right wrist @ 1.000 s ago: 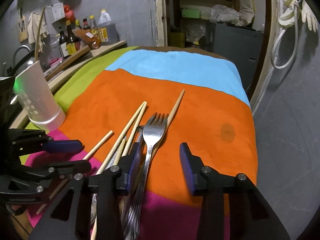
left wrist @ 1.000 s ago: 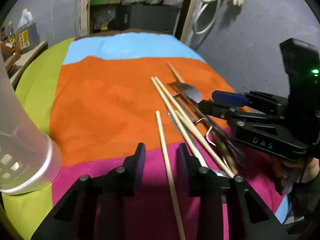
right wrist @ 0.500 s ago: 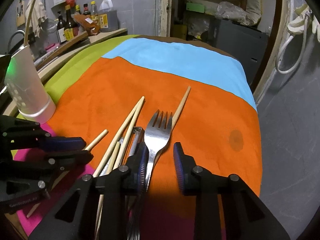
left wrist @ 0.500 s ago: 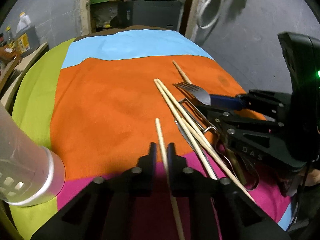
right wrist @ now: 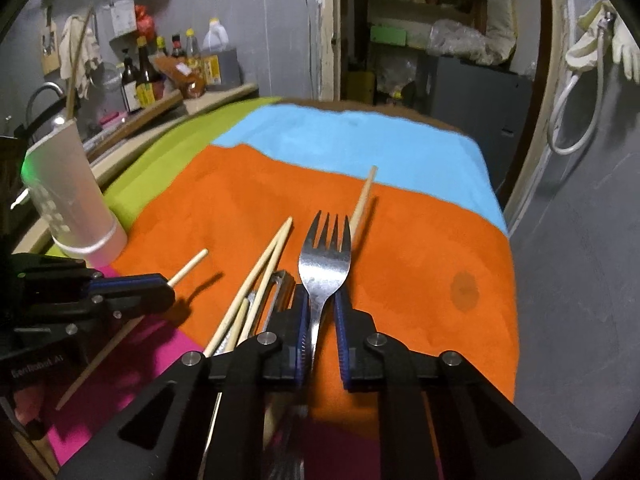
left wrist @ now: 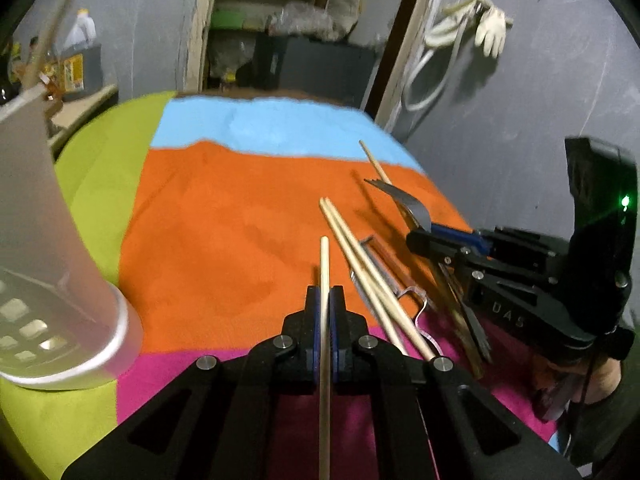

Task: Organize utensils
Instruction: 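Grasp the wooden chopstick with the left tool while the right tool grasps the fork, then lift the chopstick with the left tool while the right tool lifts the fork toward the basket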

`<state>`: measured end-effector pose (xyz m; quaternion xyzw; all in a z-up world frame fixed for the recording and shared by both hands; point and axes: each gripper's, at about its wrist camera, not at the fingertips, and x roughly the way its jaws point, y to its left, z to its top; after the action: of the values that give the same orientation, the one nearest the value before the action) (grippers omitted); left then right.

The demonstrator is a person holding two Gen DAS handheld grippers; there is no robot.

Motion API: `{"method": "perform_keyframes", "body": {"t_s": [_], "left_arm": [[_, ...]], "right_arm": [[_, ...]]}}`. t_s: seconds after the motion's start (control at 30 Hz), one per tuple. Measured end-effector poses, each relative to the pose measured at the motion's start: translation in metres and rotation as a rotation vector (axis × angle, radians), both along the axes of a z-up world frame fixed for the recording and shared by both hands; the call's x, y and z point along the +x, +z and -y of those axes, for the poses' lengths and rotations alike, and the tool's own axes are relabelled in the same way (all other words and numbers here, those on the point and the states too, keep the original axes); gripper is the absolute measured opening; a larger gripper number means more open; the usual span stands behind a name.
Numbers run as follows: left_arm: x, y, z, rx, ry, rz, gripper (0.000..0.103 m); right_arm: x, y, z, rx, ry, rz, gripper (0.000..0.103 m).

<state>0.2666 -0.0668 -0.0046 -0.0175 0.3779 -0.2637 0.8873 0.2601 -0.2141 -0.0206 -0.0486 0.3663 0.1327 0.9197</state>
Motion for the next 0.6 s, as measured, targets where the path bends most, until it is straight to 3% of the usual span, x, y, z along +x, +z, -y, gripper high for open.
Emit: {"method": "perform_keyframes", "body": {"t_s": [0.2,0.37,0.6], "left_arm": [[-0.014,0.018,-0.005,-0.052,0.028,0.131,0.003],[-0.015,0.020,-0.004,-0.065,0.030,0.144,0.003],[-0.015,0.019,-0.010,-0.085,0.046,0.143,0.003]], "right_arm": [[-0.017,0.014,0.005,0.029,-0.018,0.120,0.007],[-0.023,0.020,0.007,0.062,-0.005,0.174,0.007],[-0.022,0.021,0.010,0.101,0.012,0.179,0.007]]}}
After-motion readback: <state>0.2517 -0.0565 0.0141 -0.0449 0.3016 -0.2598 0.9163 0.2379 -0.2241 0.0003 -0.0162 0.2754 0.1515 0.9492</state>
